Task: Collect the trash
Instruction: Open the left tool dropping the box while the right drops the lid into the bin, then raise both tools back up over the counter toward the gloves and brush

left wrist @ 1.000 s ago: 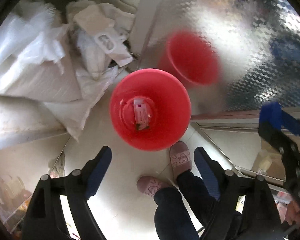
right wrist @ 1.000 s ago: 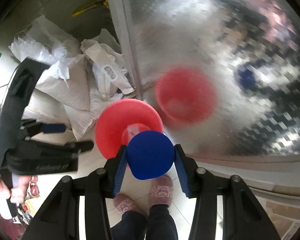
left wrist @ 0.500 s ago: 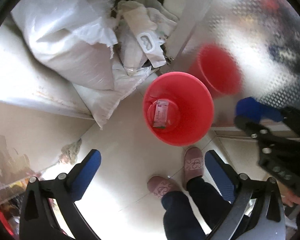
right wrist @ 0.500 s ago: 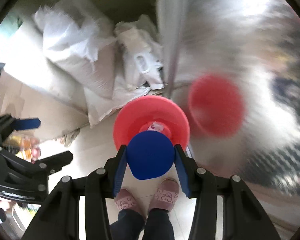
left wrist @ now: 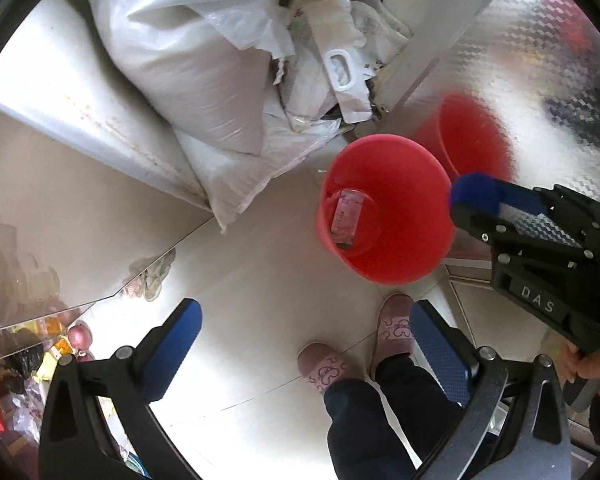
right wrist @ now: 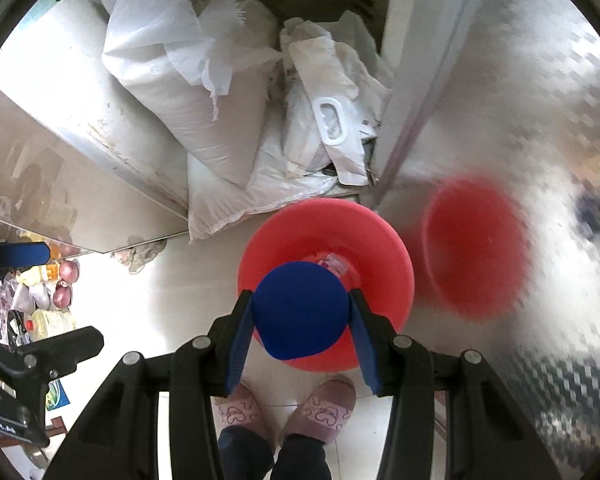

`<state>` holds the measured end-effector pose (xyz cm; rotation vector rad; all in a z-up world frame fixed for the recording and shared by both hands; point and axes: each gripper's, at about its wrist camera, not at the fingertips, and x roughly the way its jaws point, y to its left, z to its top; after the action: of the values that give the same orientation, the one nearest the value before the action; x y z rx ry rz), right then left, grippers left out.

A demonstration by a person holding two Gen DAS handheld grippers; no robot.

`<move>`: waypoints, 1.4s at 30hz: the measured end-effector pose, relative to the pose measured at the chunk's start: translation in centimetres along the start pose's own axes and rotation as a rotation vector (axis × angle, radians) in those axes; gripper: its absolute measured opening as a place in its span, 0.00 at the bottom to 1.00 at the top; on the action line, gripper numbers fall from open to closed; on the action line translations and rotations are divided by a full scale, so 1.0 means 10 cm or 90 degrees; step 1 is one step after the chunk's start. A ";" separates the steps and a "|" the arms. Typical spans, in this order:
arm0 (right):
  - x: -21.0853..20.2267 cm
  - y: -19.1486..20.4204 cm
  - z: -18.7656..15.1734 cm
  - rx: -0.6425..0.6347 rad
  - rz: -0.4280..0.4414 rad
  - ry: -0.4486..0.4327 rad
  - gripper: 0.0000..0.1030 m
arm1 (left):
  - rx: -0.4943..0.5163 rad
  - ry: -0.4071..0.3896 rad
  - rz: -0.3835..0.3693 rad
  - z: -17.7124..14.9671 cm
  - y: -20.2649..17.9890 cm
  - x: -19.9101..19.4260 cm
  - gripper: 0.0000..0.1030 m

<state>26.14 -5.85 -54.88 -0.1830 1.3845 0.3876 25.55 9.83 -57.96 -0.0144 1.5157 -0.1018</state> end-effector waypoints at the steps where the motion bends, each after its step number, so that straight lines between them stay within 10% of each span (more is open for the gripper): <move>1: 0.00 0.01 0.01 -0.004 0.002 -0.001 0.51 | -0.003 -0.001 0.002 -0.01 0.01 -0.01 1.00; 5: -0.09 0.04 -0.02 -0.012 0.014 -0.026 0.83 | -0.016 -0.007 0.010 -0.03 0.05 -0.05 1.00; 13: -0.30 0.12 -0.05 -0.019 -0.003 -0.024 0.99 | -0.023 -0.021 0.019 -0.09 0.02 -0.32 1.00; 42: -4.13 0.48 0.25 0.031 -0.060 -0.211 0.99 | 0.000 -0.216 -0.026 -0.29 -0.36 -4.16 1.00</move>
<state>21.06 -7.09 -13.59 -0.1369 1.0541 0.2905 20.32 9.53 -16.41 -0.0595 1.1765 -0.1259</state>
